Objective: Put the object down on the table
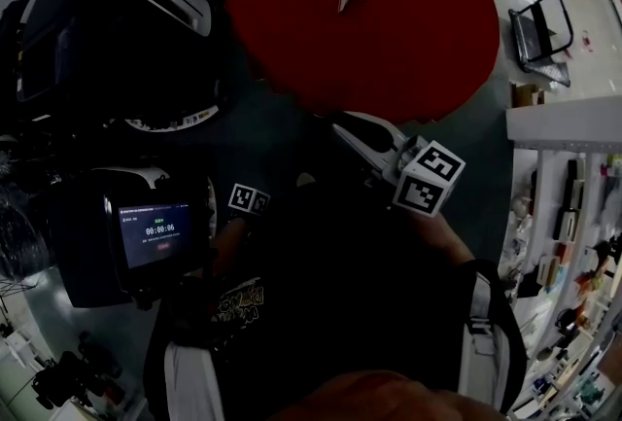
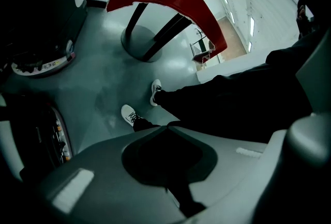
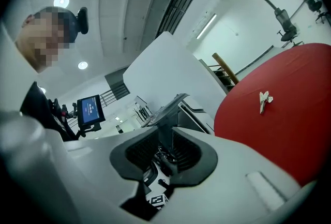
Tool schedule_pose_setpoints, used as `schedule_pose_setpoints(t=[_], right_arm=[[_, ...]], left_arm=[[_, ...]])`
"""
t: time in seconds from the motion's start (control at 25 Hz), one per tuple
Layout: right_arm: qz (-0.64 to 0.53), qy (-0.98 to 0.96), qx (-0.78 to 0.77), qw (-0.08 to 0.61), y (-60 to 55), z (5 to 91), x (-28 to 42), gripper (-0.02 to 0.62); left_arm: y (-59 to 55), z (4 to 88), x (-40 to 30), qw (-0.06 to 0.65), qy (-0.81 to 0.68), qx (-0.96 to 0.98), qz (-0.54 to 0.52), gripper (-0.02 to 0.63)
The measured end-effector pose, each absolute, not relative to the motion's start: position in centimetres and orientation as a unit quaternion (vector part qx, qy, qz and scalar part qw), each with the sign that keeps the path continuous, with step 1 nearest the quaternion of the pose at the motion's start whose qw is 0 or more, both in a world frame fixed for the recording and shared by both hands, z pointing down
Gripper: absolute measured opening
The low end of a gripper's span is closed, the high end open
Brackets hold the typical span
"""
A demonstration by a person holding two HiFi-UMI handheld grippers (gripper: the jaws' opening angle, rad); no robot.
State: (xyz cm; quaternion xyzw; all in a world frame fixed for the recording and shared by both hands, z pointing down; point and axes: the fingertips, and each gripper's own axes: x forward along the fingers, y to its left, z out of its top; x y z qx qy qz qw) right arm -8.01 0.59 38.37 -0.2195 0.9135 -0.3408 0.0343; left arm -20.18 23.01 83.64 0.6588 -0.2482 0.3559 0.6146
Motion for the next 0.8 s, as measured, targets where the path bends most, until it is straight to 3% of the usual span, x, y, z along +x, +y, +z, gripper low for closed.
schedule_pose_setpoints(t=[0.8], right_arm=[[-0.294, 0.934, -0.199, 0.027, -0.9, 37.7, -9.2, 0.023]], left_arm=[[25.9, 85.4, -19.9, 0.645, -0.267, 0.633, 0.335, 0.012]])
